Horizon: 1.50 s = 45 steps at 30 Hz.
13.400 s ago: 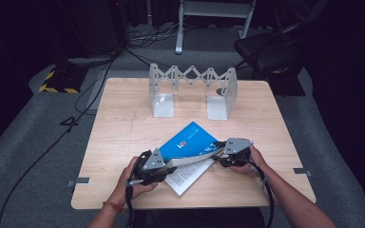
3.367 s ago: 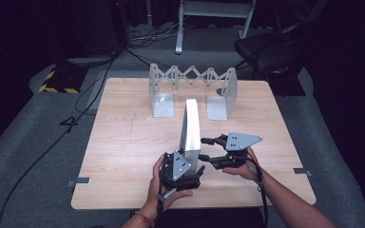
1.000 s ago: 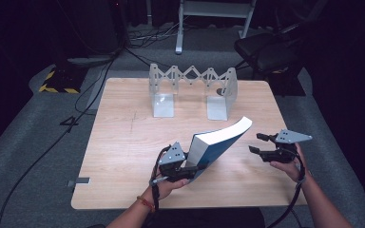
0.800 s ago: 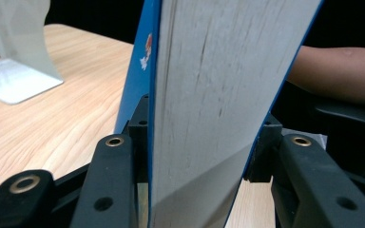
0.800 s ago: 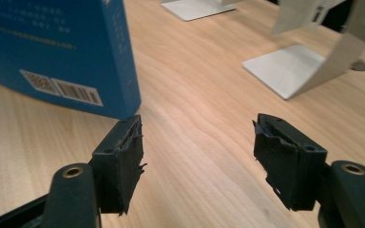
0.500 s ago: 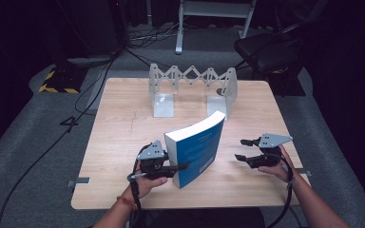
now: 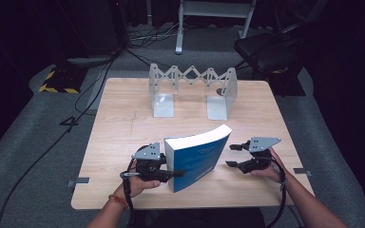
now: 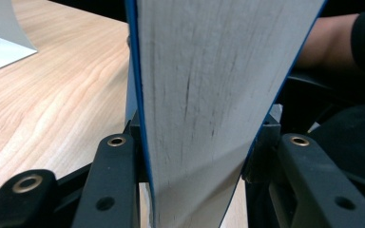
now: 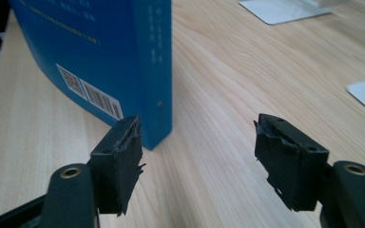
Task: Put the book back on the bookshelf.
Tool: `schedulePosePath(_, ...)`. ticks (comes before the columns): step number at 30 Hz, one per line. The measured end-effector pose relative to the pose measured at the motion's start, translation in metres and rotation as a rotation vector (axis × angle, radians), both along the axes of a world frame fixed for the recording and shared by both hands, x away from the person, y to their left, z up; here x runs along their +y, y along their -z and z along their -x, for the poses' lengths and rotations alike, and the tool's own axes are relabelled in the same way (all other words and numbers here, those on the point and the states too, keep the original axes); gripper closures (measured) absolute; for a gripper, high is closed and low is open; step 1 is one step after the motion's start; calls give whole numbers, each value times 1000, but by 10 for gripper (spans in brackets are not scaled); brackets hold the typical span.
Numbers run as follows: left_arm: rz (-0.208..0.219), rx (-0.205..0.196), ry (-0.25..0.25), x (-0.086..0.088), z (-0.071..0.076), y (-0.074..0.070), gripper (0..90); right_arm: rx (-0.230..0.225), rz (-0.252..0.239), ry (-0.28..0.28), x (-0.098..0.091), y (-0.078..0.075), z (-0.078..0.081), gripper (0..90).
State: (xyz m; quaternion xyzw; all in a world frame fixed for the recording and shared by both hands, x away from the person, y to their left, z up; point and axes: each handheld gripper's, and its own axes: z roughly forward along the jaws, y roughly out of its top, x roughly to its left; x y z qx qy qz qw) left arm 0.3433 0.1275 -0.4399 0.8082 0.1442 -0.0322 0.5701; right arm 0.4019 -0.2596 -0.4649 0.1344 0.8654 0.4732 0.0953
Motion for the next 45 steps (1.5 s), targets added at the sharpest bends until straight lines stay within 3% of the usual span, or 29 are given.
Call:
schedulePosePath(3,-10,-19,-5,0,1,0,584,6,1,-39,11,0,0,331)
schedulePosePath(7,-57,-72,-22,0,7,-1,584,16,-3,-116,25,-1,0,331)
schedulePosePath(17,-120,-135,-61,-3,18,-2,571,49,-15,-187,43,4,-4,341)
schedulePosePath(27,-153,-169,-92,-3,26,-1,559,64,-41,-253,56,3,-7,349)
schedulePosePath(31,-174,-182,-104,-2,29,1,553,73,-52,-259,56,4,-8,358)
schedulePosePath(39,-235,-221,-179,1,33,3,488,56,-33,-268,52,2,-6,431)
schedulePosePath(45,-239,-202,-210,3,34,5,481,31,-7,-301,46,0,2,491)
